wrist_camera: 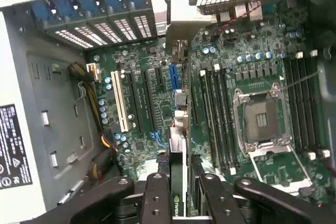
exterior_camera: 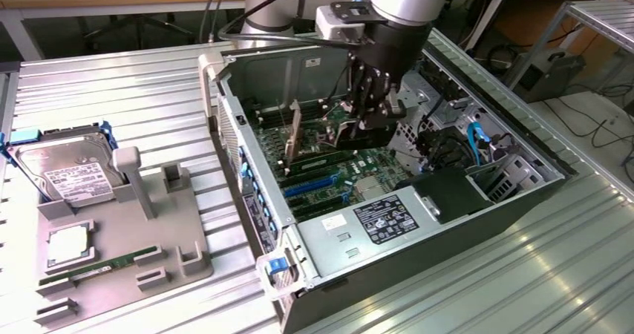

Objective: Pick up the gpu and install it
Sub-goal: 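Insert the gpu into the slot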

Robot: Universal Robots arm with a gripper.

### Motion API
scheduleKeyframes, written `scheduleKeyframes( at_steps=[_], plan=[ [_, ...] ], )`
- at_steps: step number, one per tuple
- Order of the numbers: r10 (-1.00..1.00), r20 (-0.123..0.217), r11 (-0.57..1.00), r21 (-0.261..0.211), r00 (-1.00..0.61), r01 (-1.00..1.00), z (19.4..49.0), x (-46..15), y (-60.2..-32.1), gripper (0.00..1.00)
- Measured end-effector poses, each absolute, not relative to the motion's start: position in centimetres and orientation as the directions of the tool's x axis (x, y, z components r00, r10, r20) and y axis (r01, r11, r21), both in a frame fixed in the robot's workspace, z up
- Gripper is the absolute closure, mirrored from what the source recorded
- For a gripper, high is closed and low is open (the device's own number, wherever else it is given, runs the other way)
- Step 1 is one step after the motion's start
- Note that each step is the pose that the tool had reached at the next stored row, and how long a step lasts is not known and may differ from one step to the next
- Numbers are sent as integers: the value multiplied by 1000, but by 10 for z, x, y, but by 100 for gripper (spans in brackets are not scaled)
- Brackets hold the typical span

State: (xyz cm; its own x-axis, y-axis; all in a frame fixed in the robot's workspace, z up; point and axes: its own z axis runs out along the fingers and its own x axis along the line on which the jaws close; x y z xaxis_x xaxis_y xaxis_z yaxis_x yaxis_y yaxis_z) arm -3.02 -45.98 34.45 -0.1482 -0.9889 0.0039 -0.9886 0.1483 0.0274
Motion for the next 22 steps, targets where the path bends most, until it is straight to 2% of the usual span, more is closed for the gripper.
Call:
scheduleKeyframes(
  at_steps=[5, 22],
  plan=[
    [-995, -31, 92, 32, -93, -995, 343, -31, -460, 74],
    [-999, -33, 11, 31, -12, -999, 313, -50, -461, 74]
  ],
)
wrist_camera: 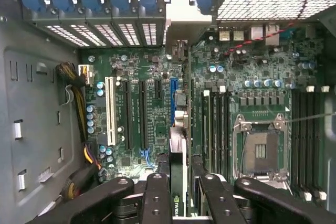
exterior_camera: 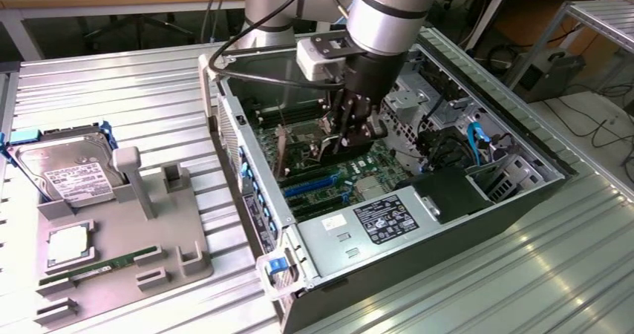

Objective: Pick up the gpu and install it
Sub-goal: 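Insert the gpu into the slot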

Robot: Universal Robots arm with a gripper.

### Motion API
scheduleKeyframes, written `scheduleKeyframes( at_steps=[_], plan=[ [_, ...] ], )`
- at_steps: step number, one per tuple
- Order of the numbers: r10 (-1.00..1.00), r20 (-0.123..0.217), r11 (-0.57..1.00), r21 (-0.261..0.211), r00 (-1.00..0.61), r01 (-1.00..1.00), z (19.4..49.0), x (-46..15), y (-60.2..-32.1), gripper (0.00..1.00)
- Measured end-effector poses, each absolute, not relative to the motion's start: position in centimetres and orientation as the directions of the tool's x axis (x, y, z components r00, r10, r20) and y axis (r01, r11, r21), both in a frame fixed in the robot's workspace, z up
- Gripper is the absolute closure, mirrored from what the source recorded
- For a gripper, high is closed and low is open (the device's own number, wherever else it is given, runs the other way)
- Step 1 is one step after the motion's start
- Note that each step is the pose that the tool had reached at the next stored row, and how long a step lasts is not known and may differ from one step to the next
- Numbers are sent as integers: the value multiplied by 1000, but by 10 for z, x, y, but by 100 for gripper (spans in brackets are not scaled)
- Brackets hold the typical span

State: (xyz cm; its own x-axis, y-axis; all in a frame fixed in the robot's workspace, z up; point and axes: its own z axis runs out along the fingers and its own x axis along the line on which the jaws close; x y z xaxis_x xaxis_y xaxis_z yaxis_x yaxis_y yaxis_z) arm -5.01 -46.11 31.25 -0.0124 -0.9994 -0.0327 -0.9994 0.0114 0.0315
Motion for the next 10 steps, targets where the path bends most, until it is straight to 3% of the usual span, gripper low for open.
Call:
scheduleKeyframes(
  at_steps=[10],
  plan=[
    [-999, -33, -16, 31, 15, -999, 296, -65, -462, 74]
  ],
)
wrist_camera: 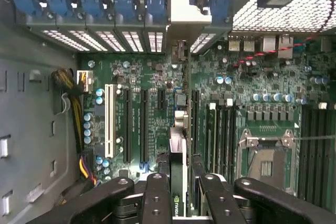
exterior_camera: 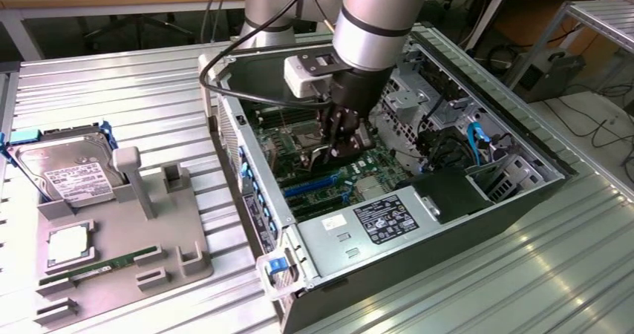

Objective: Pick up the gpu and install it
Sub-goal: 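Insert the gpu into the slot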

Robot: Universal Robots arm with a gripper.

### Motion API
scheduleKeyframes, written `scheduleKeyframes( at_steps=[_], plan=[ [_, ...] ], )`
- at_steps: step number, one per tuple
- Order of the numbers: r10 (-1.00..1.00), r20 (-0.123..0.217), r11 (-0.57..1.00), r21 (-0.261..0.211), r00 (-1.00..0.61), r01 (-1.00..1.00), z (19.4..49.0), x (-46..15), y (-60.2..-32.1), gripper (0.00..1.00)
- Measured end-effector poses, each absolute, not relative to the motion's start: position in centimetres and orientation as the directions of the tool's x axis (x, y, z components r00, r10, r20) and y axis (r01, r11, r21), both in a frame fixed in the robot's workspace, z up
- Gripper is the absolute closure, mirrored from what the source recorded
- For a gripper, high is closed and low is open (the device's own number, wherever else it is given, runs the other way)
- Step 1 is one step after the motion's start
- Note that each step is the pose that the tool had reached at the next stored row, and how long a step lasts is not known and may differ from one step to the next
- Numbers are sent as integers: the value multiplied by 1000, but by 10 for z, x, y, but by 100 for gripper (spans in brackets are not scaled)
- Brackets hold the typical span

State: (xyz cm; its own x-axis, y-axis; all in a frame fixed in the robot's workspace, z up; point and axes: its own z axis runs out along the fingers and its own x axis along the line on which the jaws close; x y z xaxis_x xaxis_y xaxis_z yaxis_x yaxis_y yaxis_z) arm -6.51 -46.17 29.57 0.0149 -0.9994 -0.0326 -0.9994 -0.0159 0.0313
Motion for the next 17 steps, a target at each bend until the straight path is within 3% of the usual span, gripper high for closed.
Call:
scheduleKeyframes(
  at_steps=[17],
  plan=[
    [-999, -33, -16, 31, 15, -999, 288, -68, -462, 74]
  ],
)
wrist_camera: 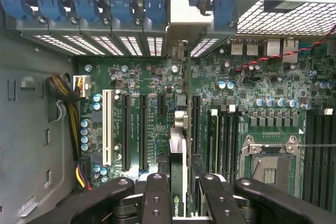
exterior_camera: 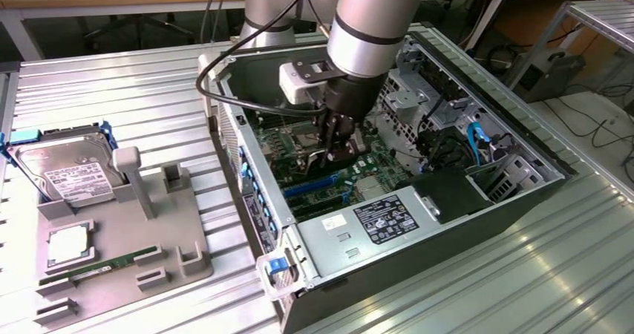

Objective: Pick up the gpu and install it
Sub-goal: 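Insert the gpu into the slot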

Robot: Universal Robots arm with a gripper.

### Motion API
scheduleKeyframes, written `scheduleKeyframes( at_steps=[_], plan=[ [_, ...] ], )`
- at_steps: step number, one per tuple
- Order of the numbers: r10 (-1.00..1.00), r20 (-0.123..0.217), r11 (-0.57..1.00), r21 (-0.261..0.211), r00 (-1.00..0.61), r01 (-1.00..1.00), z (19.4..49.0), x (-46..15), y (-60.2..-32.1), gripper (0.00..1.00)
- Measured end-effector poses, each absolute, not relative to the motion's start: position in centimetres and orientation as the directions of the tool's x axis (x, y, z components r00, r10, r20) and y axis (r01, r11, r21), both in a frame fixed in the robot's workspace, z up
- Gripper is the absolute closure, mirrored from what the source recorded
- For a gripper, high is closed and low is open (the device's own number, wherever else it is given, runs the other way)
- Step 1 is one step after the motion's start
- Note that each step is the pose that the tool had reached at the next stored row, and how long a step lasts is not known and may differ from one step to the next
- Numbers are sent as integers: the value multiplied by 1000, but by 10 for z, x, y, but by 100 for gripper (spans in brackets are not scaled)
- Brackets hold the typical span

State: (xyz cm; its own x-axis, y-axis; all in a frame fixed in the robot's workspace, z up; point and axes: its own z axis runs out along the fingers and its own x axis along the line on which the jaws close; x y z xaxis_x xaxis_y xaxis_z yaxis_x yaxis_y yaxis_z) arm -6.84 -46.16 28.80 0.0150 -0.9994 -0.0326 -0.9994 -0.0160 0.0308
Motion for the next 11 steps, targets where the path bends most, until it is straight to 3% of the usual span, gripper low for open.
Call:
scheduleKeyframes(
  at_steps=[11],
  plan=[
    [-999, -33, -16, 31, 15, -999, 271, -71, -462, 74]
  ],
)
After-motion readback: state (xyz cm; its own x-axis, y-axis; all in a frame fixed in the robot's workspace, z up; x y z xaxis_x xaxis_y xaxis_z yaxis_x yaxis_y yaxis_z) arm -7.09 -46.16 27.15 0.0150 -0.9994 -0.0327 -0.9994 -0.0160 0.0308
